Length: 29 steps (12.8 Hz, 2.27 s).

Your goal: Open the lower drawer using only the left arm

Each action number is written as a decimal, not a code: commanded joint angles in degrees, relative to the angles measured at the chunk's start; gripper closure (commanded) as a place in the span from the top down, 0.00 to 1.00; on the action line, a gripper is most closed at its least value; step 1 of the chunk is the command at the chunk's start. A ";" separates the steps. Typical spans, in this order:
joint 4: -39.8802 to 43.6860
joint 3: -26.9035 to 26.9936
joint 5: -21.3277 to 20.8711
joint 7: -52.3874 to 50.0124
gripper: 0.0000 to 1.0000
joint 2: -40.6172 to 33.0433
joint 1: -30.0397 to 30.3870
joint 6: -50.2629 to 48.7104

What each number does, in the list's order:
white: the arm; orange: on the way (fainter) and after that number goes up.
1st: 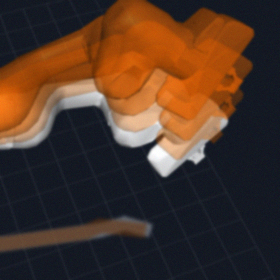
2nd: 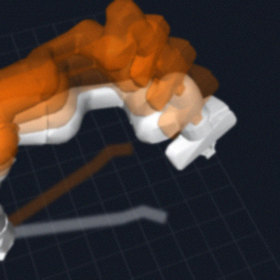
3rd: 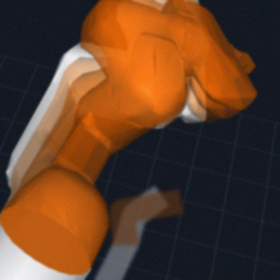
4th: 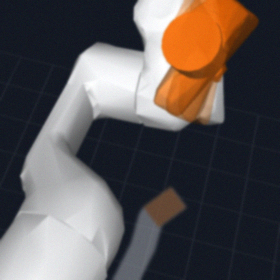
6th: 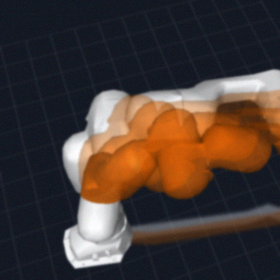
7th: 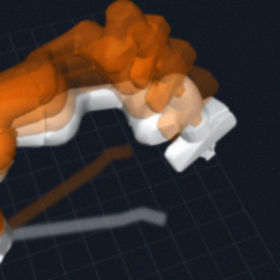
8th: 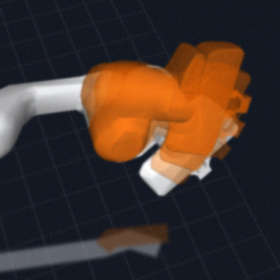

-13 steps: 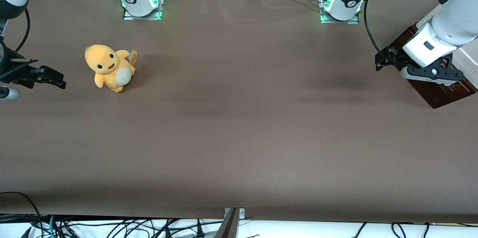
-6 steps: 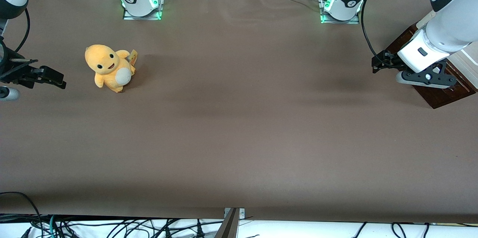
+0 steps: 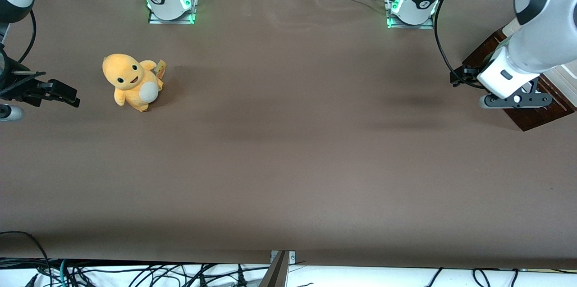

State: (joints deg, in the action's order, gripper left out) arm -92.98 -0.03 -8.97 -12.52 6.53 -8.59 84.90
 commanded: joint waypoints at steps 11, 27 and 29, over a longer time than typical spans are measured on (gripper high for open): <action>0.71 -2.26 -35.33 -35.00 1.00 29.40 -7.23 -28.91; -21.45 -2.26 -50.44 -55.07 0.74 31.96 6.83 -13.97; -21.89 -2.26 -51.93 -55.07 0.74 31.96 7.80 -13.10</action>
State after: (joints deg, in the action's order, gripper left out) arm -112.78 -1.80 -58.17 -66.99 40.16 -2.15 70.19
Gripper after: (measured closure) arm 0.256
